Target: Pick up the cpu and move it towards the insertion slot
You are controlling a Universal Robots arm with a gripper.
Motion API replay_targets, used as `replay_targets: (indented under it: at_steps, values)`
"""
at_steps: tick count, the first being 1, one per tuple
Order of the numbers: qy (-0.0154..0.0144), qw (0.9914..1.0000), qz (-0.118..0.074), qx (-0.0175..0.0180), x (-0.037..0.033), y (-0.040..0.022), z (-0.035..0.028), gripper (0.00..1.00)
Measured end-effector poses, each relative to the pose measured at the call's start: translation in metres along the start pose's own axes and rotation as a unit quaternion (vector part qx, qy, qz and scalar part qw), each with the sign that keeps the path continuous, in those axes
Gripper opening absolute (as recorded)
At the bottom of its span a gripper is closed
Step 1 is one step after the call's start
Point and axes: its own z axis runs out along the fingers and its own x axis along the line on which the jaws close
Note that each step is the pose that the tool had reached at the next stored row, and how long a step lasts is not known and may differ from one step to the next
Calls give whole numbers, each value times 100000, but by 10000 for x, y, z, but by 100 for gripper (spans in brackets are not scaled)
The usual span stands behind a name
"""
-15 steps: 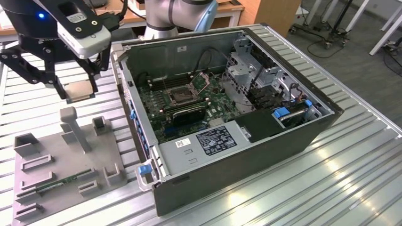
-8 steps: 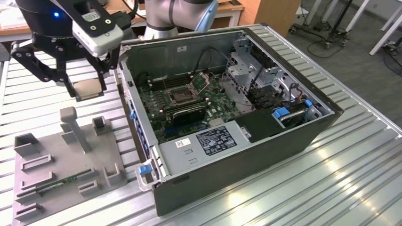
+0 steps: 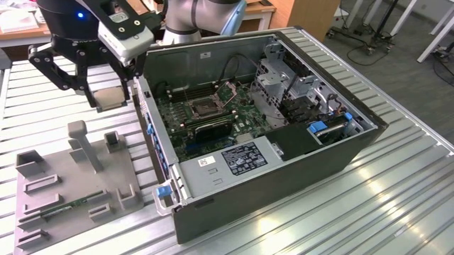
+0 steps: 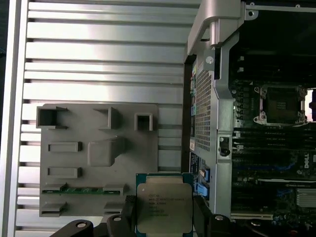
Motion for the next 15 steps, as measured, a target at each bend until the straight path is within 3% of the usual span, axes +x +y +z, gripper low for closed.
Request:
replay_targets:
  at_steps: [15]
  values:
    - [4, 100000, 0, 2, -197, -4, 0, 54]
